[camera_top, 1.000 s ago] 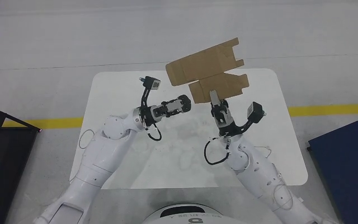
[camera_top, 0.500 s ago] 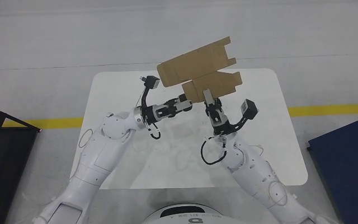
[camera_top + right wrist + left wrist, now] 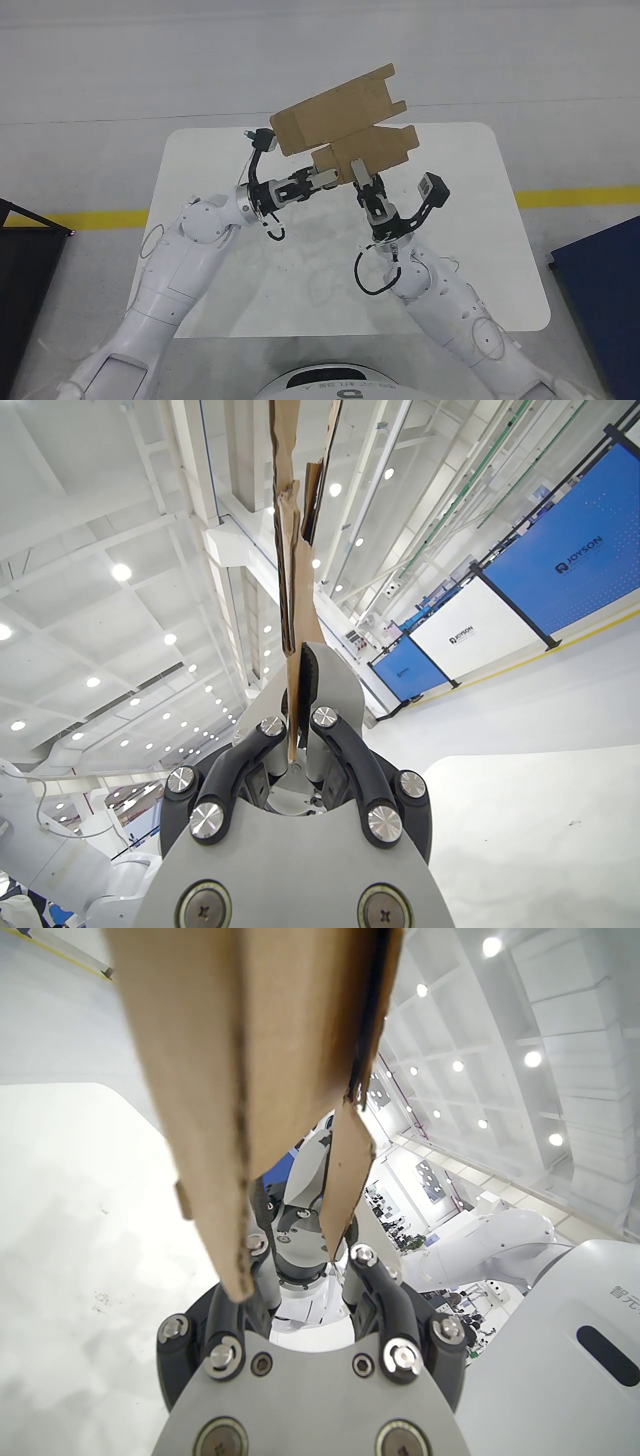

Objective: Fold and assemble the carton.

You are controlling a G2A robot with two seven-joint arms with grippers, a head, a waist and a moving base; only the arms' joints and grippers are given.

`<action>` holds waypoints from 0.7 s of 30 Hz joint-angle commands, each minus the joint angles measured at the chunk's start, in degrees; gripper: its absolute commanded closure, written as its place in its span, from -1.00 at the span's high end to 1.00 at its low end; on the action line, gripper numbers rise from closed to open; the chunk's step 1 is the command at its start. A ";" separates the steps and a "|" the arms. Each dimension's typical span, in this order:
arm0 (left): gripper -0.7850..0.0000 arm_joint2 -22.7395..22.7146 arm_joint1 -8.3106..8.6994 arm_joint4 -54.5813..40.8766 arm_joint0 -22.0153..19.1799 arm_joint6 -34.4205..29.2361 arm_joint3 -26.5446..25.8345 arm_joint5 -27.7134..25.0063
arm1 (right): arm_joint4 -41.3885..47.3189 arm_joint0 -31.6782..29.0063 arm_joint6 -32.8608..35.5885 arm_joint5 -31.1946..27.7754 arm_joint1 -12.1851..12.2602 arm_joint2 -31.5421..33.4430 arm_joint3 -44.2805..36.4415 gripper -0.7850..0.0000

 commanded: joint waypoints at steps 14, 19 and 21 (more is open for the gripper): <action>-1.00 -3.58 1.13 11.27 1.29 3.44 -3.15 -0.54 | 4.42 -0.17 2.96 -1.39 -1.53 0.83 2.90 1.00; -1.00 -8.70 2.73 32.73 3.96 4.75 -8.98 -0.55 | 2.88 -4.50 -1.04 0.40 -0.62 7.78 3.38 1.00; -1.00 -9.57 3.23 39.90 5.71 4.58 -11.98 -0.89 | 0.03 -6.93 -1.48 1.93 0.00 11.09 1.07 1.00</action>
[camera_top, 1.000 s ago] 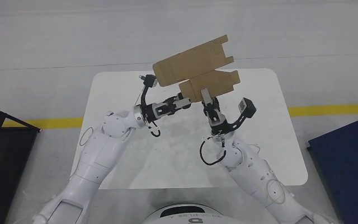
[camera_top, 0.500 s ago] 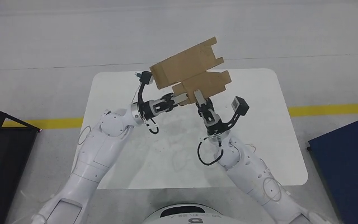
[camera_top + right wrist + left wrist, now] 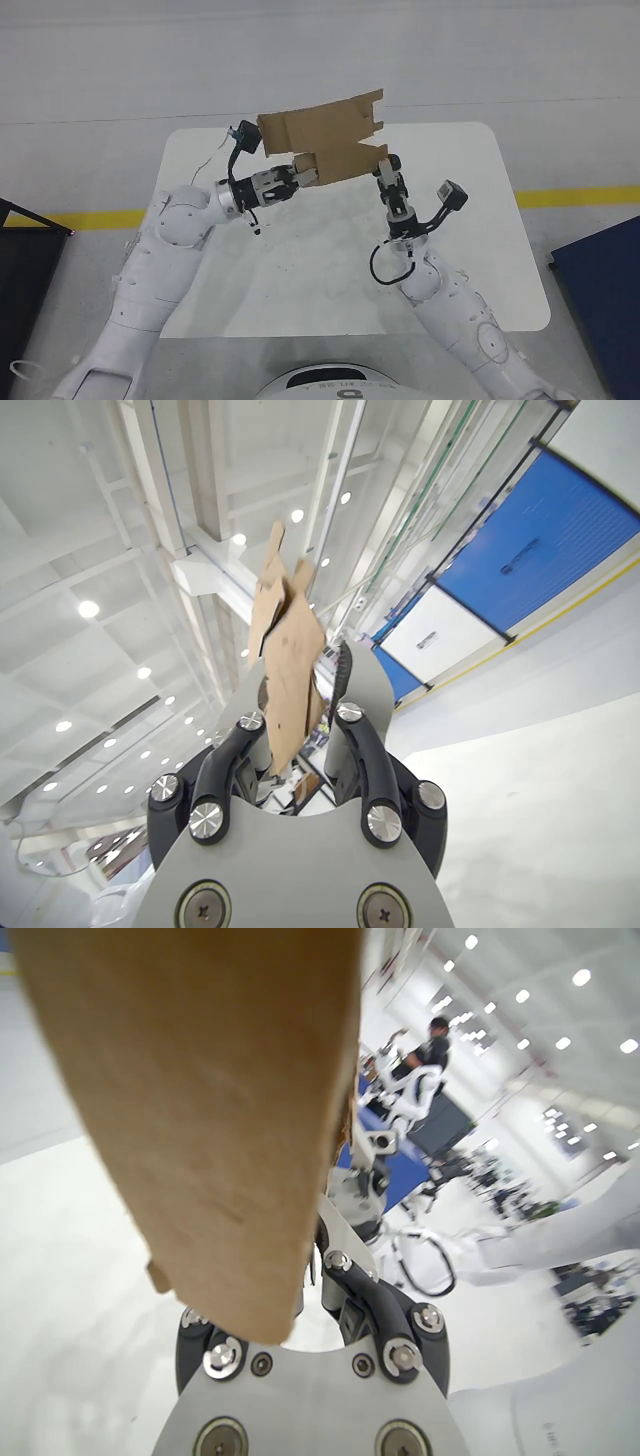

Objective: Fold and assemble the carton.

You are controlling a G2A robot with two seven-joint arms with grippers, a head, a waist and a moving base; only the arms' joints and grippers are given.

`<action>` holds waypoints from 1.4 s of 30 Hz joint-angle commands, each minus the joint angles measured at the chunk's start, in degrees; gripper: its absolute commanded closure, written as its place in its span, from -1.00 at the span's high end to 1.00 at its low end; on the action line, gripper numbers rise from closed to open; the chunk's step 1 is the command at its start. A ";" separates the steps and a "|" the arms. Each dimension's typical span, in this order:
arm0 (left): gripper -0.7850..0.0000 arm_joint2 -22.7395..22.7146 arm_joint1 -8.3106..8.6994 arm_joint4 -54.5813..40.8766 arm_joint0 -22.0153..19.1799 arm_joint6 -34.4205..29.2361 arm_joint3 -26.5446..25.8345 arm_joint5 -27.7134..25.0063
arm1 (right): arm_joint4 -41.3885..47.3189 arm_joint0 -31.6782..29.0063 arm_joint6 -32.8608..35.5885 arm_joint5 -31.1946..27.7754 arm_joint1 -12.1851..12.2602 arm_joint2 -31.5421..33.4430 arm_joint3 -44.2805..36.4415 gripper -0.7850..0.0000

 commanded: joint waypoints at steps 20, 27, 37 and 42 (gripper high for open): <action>-1.00 -0.53 2.64 27.32 4.73 -3.78 -12.83 -0.59 | 1.77 6.98 21.85 1.78 0.04 2.09 -6.28 1.00; -1.00 -1.42 2.81 26.65 3.36 -1.33 -10.95 3.63 | 7.03 7.56 28.41 0.44 -0.42 -0.52 -6.43 1.00; -1.00 -1.75 2.70 16.87 0.75 -0.23 -7.41 8.71 | 10.62 7.96 34.66 1.09 -0.94 -2.91 -5.95 1.00; -1.00 -3.02 2.90 10.85 -0.24 -1.58 -5.88 10.40 | 11.27 8.05 36.22 1.41 -1.10 -3.11 -5.94 1.00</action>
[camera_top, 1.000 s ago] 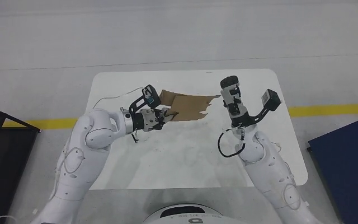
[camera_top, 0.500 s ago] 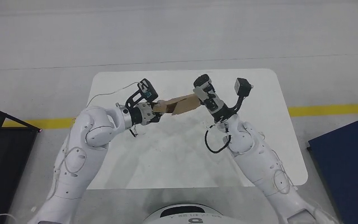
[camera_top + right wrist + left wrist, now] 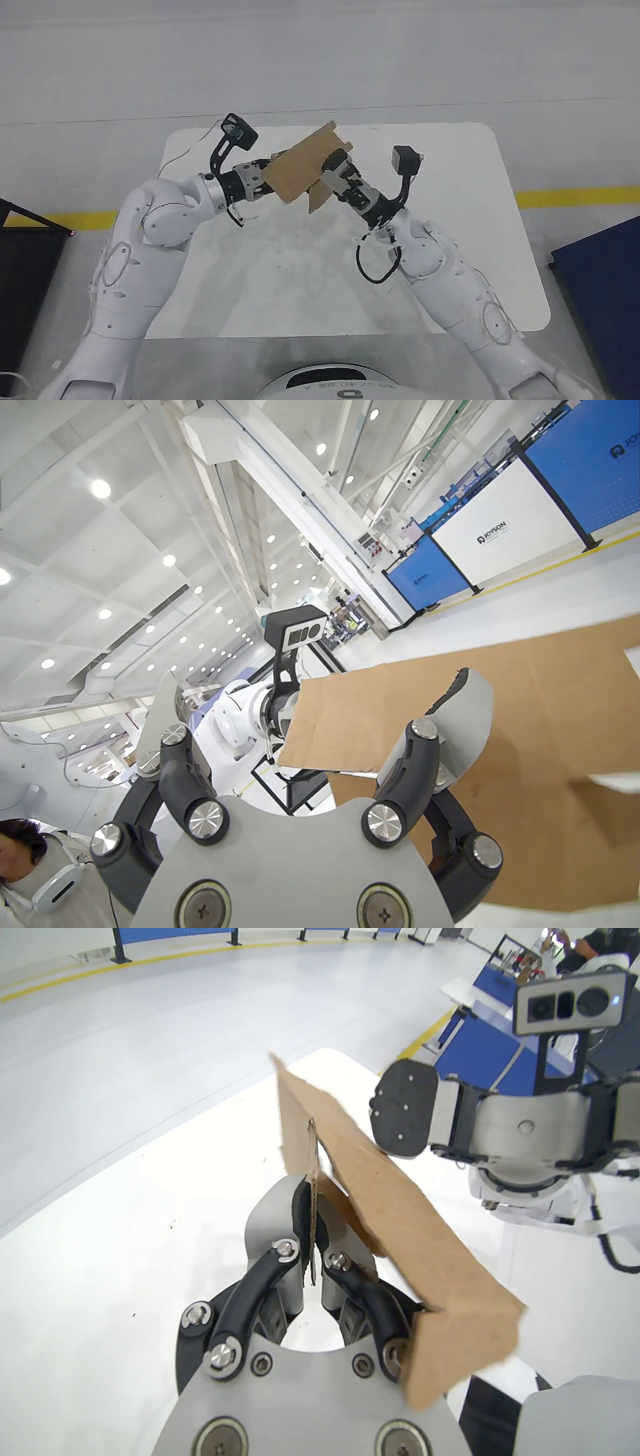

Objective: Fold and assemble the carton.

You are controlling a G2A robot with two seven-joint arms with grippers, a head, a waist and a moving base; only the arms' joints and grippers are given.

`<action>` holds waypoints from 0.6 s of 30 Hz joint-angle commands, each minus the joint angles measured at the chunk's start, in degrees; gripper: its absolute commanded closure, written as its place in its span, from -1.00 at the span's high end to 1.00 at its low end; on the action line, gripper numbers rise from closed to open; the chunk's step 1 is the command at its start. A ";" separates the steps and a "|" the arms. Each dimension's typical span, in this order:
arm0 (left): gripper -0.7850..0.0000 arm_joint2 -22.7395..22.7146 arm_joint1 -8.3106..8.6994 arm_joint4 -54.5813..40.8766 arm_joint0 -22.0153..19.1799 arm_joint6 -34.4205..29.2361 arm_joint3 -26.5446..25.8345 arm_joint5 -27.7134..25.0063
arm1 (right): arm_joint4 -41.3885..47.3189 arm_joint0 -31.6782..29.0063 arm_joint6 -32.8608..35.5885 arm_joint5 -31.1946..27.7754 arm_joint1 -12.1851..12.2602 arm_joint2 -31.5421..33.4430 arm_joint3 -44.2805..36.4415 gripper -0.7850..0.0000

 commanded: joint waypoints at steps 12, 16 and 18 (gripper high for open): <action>-1.00 -3.83 0.79 -20.96 1.27 -3.86 5.67 0.74 | -7.52 -8.22 -12.24 -1.30 0.83 9.90 -6.70 1.00; -1.00 -5.02 1.27 -33.93 1.95 -11.02 10.67 -3.63 | -7.07 -11.47 -14.98 -4.76 0.78 10.25 -7.50 1.00; -1.00 -4.95 1.47 -38.18 2.02 -14.32 13.73 -6.85 | -6.89 -12.03 -14.99 -5.31 0.72 10.14 -6.55 1.00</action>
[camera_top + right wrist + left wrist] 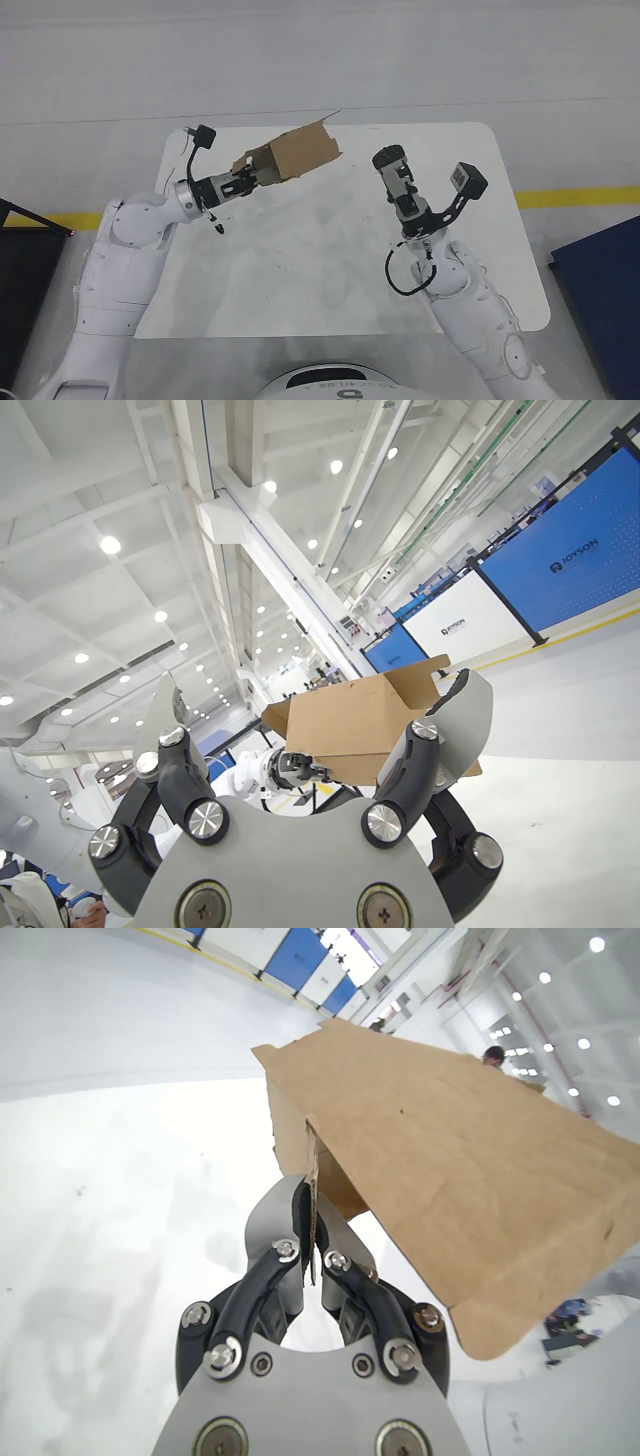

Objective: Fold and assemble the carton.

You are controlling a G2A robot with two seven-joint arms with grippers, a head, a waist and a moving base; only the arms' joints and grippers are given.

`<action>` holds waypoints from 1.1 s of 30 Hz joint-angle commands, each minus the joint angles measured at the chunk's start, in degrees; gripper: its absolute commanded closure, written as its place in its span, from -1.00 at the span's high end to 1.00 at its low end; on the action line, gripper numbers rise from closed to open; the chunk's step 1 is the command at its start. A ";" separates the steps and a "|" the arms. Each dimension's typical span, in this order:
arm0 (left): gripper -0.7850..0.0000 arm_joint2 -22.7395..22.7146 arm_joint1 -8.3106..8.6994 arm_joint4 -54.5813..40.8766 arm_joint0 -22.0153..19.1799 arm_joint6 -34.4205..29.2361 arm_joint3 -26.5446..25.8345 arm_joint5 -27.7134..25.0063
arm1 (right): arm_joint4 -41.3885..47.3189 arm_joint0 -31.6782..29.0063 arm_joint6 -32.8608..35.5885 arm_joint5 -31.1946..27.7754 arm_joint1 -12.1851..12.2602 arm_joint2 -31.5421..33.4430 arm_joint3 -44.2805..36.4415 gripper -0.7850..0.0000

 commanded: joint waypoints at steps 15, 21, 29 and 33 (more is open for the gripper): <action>-1.00 6.08 1.11 -15.95 -3.81 -9.53 9.25 -6.47 | 3.08 3.14 7.03 -2.27 -0.62 -2.87 6.16 1.00; -1.00 8.64 2.75 -15.78 -4.01 -9.42 7.50 -6.58 | 3.20 2.90 -1.19 -2.62 -1.13 -0.16 6.24 1.00; -1.00 11.84 5.70 -16.82 -4.01 -9.19 4.04 -6.83 | 2.71 6.57 -2.30 -2.19 -2.30 -2.41 10.91 1.00; -1.00 13.28 7.39 -16.57 -4.08 -8.61 2.49 -7.40 | 5.96 8.25 -1.42 -4.83 -2.83 -3.98 12.55 1.00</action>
